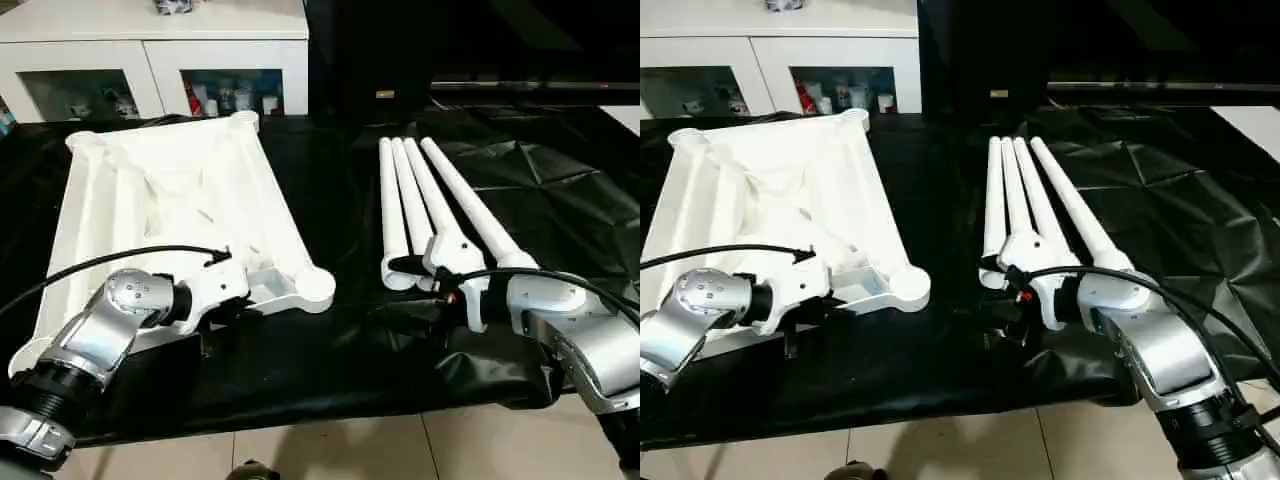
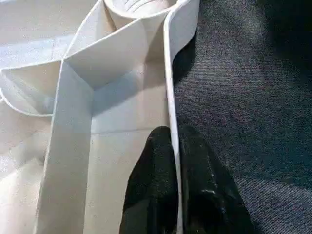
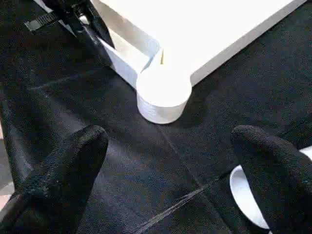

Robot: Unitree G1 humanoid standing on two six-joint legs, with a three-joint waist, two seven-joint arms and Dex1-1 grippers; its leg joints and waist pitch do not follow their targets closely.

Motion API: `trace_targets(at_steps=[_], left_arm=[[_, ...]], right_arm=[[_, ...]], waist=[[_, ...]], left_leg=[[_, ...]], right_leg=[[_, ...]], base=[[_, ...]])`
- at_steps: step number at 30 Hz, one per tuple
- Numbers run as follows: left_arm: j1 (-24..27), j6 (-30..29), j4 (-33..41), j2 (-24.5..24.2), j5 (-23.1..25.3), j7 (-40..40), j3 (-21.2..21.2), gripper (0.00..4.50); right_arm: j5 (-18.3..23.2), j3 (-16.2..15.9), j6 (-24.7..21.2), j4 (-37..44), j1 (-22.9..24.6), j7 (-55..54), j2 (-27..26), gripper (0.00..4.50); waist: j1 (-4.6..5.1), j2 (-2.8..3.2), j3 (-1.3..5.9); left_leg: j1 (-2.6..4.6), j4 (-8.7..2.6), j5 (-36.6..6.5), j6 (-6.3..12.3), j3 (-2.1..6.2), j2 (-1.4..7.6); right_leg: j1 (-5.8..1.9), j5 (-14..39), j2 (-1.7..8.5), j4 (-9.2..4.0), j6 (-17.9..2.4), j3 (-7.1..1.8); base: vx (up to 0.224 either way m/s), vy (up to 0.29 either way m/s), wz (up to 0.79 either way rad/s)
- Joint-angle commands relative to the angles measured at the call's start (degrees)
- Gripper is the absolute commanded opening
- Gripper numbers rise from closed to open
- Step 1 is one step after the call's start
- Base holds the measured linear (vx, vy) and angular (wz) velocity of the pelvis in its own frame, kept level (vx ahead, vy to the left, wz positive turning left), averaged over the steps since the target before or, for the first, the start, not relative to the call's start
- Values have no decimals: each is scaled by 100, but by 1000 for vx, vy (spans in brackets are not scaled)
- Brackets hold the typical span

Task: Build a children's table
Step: Move to table, then pick table leg

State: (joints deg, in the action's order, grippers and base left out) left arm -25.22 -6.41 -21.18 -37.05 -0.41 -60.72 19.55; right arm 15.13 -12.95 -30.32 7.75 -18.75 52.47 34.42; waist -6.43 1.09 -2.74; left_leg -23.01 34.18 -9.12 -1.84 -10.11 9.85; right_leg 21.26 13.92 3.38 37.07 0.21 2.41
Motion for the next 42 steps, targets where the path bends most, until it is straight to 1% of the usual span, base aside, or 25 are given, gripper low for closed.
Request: trace_targets(at_steps=[1, 5, 6, 8, 10, 11, 12, 13, 14, 15, 16, 17, 18, 19, 20, 21, 22, 23, 25, 27, 29, 30, 31, 35, 42], left_arm=[[-85, -147, 284, 136, -386, -108, -269, 51], [-134, -383, 496, 167, -607, -218, -360, 75], [-140, -453, 587, 133, -647, -255, -381, 99], [-141, -518, 670, 100, -679, -286, -413, 110], [-112, -734, 922, 1, -791, -340, -573, 121], [-64, -1051, 1222, -123, -1013, -383, -796, 121], [-59, -1083, 1253, -136, -1036, -382, -822, 137], [-47, -1179, 1351, -176, -1112, -355, -919, 145], [-45, -1376, 1543, -245, -1243, -284, -1087, 151], [-53, -1471, 1652, -247, -1281, -231, -1139, 156], [-53, -1471, 1652, -247, -1281, -231, -1139, 156], [-64, -1543, 1749, -225, -1287, -158, -1164, 168], [-62, -1642, 1883, -163, -1317, -96, -1157, 168], [-57, -1717, 2011, -82, -1361, -37, -1145, 179], [-39, -1870, 2194, 50, -1433, 64, -1137, 188], [-39, -1870, 2194, 50, -1433, 64, -1137, 196], [-21, -1939, 2321, 121, -1443, 128, -1103, 203], [-17, -1991, 2388, 136, -1447, 143, -1079, 213], [-1, -2077, 2516, 161, -1441, 203, -1050, 223], [-4, -2165, 2579, 194, -1471, 255, -1053, 237], [13, -2325, 2697, 204, -1528, 291, -1073, 249], [33, -2373, 2763, 196, -1542, 299, -1081, 249], [56, -2405, 2817, 185, -1548, 296, -1088, 249], [179, -2613, 3075, 74, -1618, 228, -1086, 249], [227, -2827, 3242, -2, -1692, 252, -1074, 249]], right_arm=[[-29, 25, -14, -31, -87, -54, 4, 450], [-17, 80, -59, -65, -124, -106, -60, 450], [24, 120, -102, -69, -153, -136, -110, 450], [53, 157, -143, -80, -190, -183, -160, 450], [51, 259, -207, -167, -343, -417, -320, 450], [-3, 467, -474, -530, -698, -971, -629, 450], [-17, 496, -508, -591, -750, -1056, -673, 450], [-83, 619, -642, -863, -964, -1430, -860, 450], [-112, 979, -1069, -1527, -1452, -2269, -1303, 450], [-213, 1090, -1033, -2004, -1746, -2709, -1491, 450], [-213, 1090, -1033, -2004, -1746, -2709, -1491, 450], [-311, 1146, -924, -2433, -2003, -3036, -1630, 450], [-446, 1103, -722, -2981, -2330, -3300, -1745, 450], [-546, 1077, -588, -3544, -2659, -3556, -1845, 450], [-583, 1092, -447, -4272, -3074, -3793, -1971, 450], [-583, 1092, -447, -4272, -3074, -3793, -1971, 450], [-547, 1154, -437, -4827, -3387, -3903, -2078, 450], [-522, 1212, -446, -5097, -3540, -3987, -2130, 450], [-491, 1395, -458, -5641, -3841, -4082, -2267, 450], [-490, 1437, -505, -5978, -4023, -4029, -2360, 450], [-616, 1375, -456, -6490, -4276, -4070, -2453, 450], [-712, 1312, -445, -6697, -4378, -4150, -2475, 450], [-803, 1249, -423, -6861, -4452, -4235, -2495, 450], [-699, 1426, -163, -7336, -4674, -4378, -2607, 450], [-812, 1478, -2, -7767, -4826, -4296, -2745, 450]], waist=[[-17, -22, 350], [-37, -22, 359], [-33, -27, 355], [-25, -27, 347], [-16, 23, 351], [5, 4, 344], [28, 42, 355], [75, 22, 352], [116, 38, 353], [141, 34, 350], [140, 41, 350], [127, 39, 335], [132, 53, 335], [164, 15, 352], [179, 20, 358], [166, 31, 363], [130, 44, 371], [147, -19, 387], [151, 6, 401], [131, -43, 407], [124, -41, 401], [128, -50, 406], [125, -26, 396], [127, -23, 370], [111, -21, 372]], left_leg=[[200, -399, -1173, -10, 134, 358], [203, -393, -1135, 1, 130, 361], [203, -397, -1163, 3, 130, 361], [207, -400, -1210, -6, 129, 355], [211, -398, -1235, -66, 132, 351], [212, -412, -1261, -122, 136, 346], [213, -404, -1241, -169, 144, 331], [182, -423, -1214, -236, 148, 314], [221, -412, -1286, -319, 139, 294], [220, -410, -1339, -376, 141, 285], [239, -407, -1405, -479, 132, 291], [241, -418, -1478, -504, 121, 300], [259, -417, -1521, -529, 116, 307], [242, -422, -1466, -597, 118, 287], [244, -403, -1435, -638, 112, 285], [232, -397, -1402, -642, 118, 293], [229, -385, -1284, -593, 96, 304], [182, -391, -1019, -509, 101, 284], [178, -362, -796, -411, 89, 277], [167, -348, -673, -324, 77, 276], [152, -347, -571, -251, 76, 277], [158, -348, -590, -270, 78, 286], [165, -356, -637, -300, 78, 290], [177, -378, -940, -451, 76, 304], [171, -378, -953, -476, 77, 300]], right_leg=[[-123, 384, 523, -458, -1241, -266], [-123, 163, 516, -429, -1341, -257], [-125, 196, 516, -433, -1333, -258], [-119, 305, 515, -444, -1316, -261], [-111, 388, 520, -435, -1321, -263], [-115, 453, 503, -441, -1318, -256], [-104, 448, 510, -413, -1370, -253], [-130, 522, 483, -424, -1354, -233], [-70, 597, 476, -422, -1406, -241], [-77, 663, 474, -419, -1428, -238], [-55, 762, 477, -424, -1406, -241], [-69, 773, 464, -451, -1318, -253], [-41, 766, 473, -440, -1312, -261], [-64, 697, 462, -420, -1327, -247], [-51, 627, 484, -417, -1405, -253], [-80, 574, 499, -415, -1417, -253], [-71, 320, 476, -404, -1355, -262], [-129, -53, 437, -357, -1334, -244], [-130, -398, 438, -333, -1317, -241], [-149, -575, 433, -327, -1316, -239], [-147, -667, 427, -313, -1325, -223], [-139, -613, 435, -303, -1352, -219], [-123, -487, 437, -318, -1392, -213], [-106, -220, 442, -326, -1281, -226], [-102, -241, 435, -317, -1242, -226]], base=[[0, 0, 0], [0, 0, 0], [0, 0, 0], [0, 0, 0], [0, 0, 0], [0, 0, 0], [0, 0, 0], [0, 0, 0], [0, 0, 0], [0, 0, 0], [0, 0, 0], [0, 0, 0], [0, 0, 0], [0, 0, 0], [0, 0, 0], [0, 0, 0], [0, 0, 0], [0, 0, 0], [0, 0, 0], [0, 0, 0], [0, 0, 0], [0, 0, 0], [0, 0, 0], [0, 0, 0], [0, 0, 0]])
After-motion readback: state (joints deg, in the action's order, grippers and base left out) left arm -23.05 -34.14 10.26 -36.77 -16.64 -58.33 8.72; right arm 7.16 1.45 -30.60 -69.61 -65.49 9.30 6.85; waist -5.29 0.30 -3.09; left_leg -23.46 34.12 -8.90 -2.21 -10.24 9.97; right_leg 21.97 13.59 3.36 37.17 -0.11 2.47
